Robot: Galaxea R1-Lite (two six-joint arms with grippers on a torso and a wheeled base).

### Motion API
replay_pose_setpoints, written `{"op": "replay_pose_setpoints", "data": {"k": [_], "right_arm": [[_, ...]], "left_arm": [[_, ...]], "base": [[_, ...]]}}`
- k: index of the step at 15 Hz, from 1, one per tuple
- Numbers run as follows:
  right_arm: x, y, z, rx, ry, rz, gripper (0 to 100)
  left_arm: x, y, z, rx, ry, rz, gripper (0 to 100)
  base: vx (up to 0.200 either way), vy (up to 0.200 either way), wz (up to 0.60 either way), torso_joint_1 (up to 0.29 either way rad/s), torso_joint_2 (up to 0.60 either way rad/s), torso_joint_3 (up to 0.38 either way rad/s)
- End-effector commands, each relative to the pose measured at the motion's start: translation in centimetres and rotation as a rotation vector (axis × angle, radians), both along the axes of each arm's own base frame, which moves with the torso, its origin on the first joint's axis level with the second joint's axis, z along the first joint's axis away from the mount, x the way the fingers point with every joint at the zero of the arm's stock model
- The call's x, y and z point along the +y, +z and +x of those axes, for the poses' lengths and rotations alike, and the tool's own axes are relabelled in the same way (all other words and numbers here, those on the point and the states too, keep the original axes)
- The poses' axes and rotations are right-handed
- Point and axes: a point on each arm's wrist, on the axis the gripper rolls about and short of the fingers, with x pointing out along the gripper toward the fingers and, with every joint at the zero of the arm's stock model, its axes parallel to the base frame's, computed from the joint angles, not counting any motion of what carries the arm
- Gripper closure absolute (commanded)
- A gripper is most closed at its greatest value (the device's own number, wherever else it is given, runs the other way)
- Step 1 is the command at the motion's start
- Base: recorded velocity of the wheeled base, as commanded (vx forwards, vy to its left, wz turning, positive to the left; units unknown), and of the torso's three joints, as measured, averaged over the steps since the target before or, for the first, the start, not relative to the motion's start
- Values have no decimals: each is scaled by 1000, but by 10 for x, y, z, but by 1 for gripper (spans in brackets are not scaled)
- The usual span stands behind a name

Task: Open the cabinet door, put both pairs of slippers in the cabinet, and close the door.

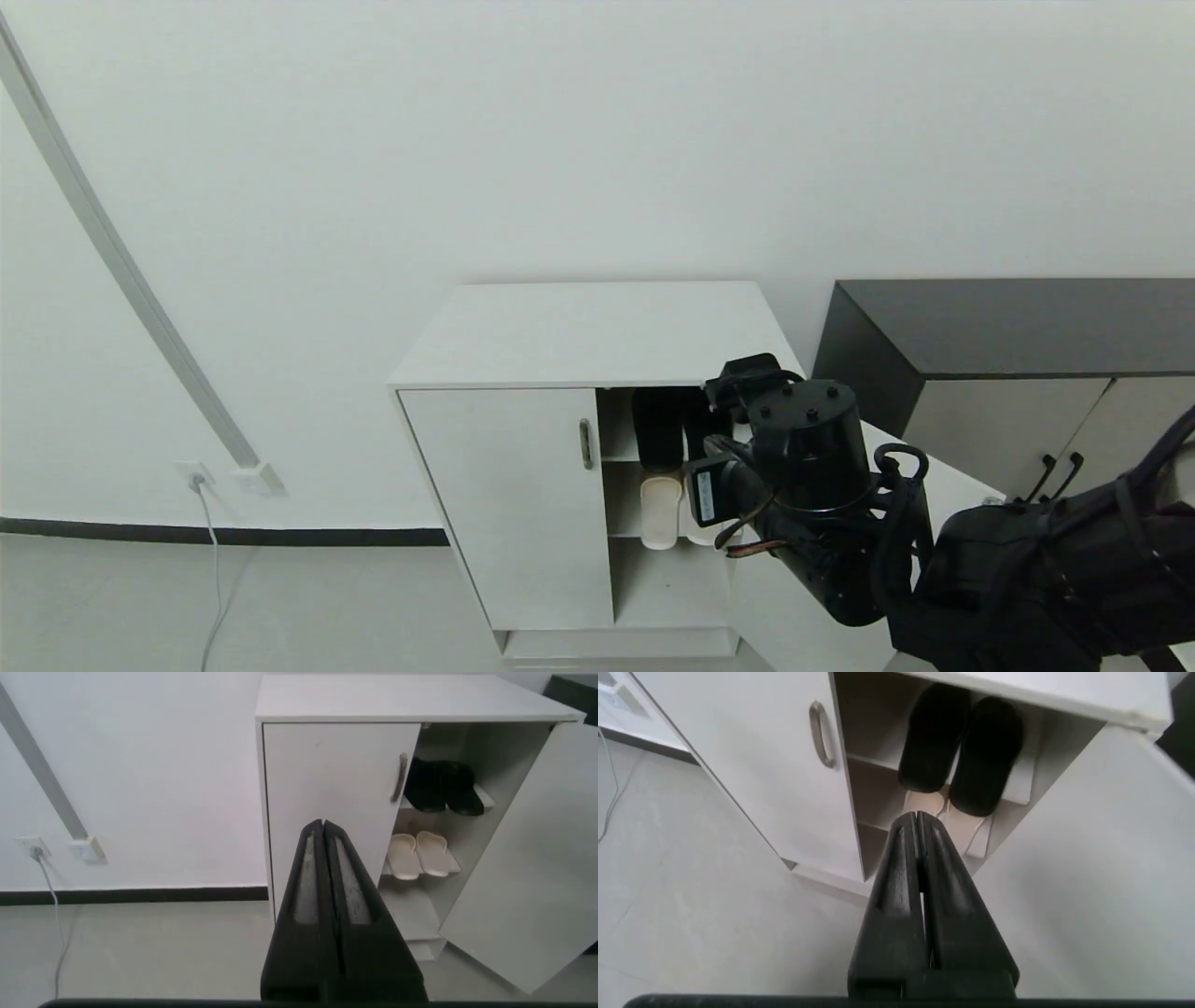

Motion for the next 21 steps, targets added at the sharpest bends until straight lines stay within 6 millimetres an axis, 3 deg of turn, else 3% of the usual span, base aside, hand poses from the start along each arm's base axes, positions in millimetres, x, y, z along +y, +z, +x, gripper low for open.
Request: {"op": "replay_pose_setpoints", "data": {"k": [1,11,18,21], "right_arm": [[-1,-3,2,6,-6,-5,100],[-6,-6,6,13,-19,-16,100],[-11,-6,12,15,-38,-13,100],[-13,-6,15,6,-48,-10,100]], "left_arm": [[0,0,0,0,0,0,100],[0,0,0,0,-1,0,100],[0,0,0,0,-1,0,100],[0,0,0,0,-1,0,100]], "base": [[0,0,0,198,-432,-232],[0,0,0,18,-40,-20],[0,0,-600,6,2,1],[0,0,0,0,0,0]]}}
